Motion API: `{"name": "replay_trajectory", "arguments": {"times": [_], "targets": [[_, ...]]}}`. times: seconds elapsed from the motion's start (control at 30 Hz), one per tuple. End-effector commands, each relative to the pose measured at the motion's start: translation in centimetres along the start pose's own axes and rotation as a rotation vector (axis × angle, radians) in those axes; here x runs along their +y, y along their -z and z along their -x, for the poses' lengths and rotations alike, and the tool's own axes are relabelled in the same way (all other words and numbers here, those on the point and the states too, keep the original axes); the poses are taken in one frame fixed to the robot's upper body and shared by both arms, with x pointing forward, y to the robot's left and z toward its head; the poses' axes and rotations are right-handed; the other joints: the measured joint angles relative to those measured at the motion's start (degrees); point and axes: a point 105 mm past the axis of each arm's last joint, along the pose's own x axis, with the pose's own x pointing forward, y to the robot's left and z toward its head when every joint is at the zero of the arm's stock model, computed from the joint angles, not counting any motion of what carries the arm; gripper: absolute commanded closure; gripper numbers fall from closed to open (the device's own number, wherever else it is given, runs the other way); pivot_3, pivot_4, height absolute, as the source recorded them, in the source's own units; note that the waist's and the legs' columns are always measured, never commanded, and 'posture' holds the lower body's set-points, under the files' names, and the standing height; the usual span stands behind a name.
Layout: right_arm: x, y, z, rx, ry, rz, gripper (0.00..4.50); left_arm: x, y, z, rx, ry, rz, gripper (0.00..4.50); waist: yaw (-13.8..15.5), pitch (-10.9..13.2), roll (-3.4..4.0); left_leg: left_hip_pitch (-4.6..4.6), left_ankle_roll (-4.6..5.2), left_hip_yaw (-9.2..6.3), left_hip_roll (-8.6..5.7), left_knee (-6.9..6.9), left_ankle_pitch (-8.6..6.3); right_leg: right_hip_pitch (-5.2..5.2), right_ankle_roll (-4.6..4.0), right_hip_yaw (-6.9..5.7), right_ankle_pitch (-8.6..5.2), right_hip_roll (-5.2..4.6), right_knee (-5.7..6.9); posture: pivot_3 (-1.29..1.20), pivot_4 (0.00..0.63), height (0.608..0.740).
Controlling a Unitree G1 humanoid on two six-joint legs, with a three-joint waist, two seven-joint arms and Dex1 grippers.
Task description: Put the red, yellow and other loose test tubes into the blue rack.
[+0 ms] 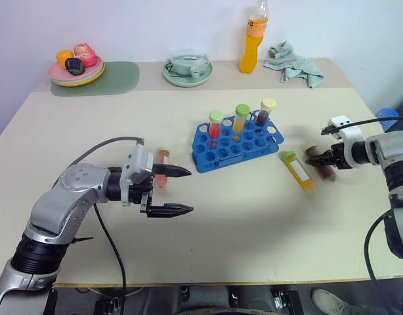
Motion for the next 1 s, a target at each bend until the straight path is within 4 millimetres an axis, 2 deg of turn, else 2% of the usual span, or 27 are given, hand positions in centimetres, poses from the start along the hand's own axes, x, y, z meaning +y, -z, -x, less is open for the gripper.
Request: {"name": "replay_trajectory", "arguments": {"times": [0.03, 0.47, 0.57, 0.63, 0.67, 0.8, 0.9, 1.0], "targets": [[-0.1, -1.2, 0.5, -0.021, 0.005, 0.041, 3.57, -0.3, -0.8, 0.2, -0.024, -0.011, -0.033, 0.0, -0.06, 0.0, 0.0, 0.0, -0.01, 0.0, 0.0, 0.0, 0.0, 0.0, 0.03, 0.0, 0.01, 0.0, 0.0, 0.0, 0.15, 0.74], [-0.3, -1.5, 1.2, -0.031, 0.015, 0.095, 3.57, 0.1, -0.7, 0.0, -0.03, -0.027, -0.036, 0.0, -0.76, 0.0, 0.0, 0.04, -0.09, -0.02, 0.0, -0.01, 0.06, -0.02, 0.08, 0.0, 0.04, 0.01, 0.18, 0.0, 0.15, 0.74], [-0.5, -2.2, 2.1, -0.072, 0.026, 0.099, 3.57, 0.2, -0.7, 0.0, -0.033, -0.033, -0.037, 0.0, -0.73, 0.0, 0.0, 0.04, -0.29, -0.02, 0.0, 0.0, 0.17, -0.04, 0.08, 0.0, 0.04, 0.01, 0.25, 0.0, 0.15, 0.74], [0.1, -3.5, 3.9, -0.166, -0.007, 0.116, 3.57, 0.4, -0.6, 0.2, -0.035, -0.052, -0.034, 0.0, -0.59, 0.05, 0.07, 0.03, -0.31, -0.03, 0.01, 0.0, 0.18, -0.06, 0.08, 0.0, 0.04, 0.0, 0.27, 0.0, 0.15, 0.74], [0.7, -4.4, 5.0, -0.245, -0.027, 0.153, 3.57, 0.5, -0.6, 0.4, -0.039, -0.066, -0.032, 0.0, -0.57, 0.06, 0.09, 0.03, -0.3, -0.03, 0.0, 0.0, 0.18, -0.07, 0.08, 0.0, 0.03, -0.01, 0.29, 0.0, 0.15, 0.74], [5.5, -7.6, 8.9, -0.667, -0.172, 0.267, 3.57, 1.9, -0.2, 0.9, -0.067, -0.157, -0.035, 0.0, -0.5, 0.06, 0.07, 0.07, -0.29, -0.05, 0.04, -0.04, 0.17, -0.07, 0.1, 0.0, 0.02, 0.01, 0.35, 0.0, 0.15, 0.74], [8.1, -7.7, 9.4, -0.88, -0.16, 0.275, 3.57, 2.9, 0.4, 0.8, -0.064, -0.204, -0.065, 0.0, -0.6, 0.05, -0.04, 0.17, -0.27, -0.07, 0.07, -0.02, 0.16, -0.01, 0.1, 0.0, 0.02, 0.02, 0.48, 0.0, 0.15, 0.74], [9.9, -7.2, 8.4, -1.036, -0.13, 0.229, 3.57, 3.8, 0.1, 0.7, -0.092, -0.236, -0.081, 0.0, -0.35, 0.06, -0.03, 0.18, -0.33, -0.14, 0.11, 0.06, 0.2, 0.0, 0.09, 0.0, 0.03, 0.09, 0.57, 0.0, 0.15, 0.74]]}}
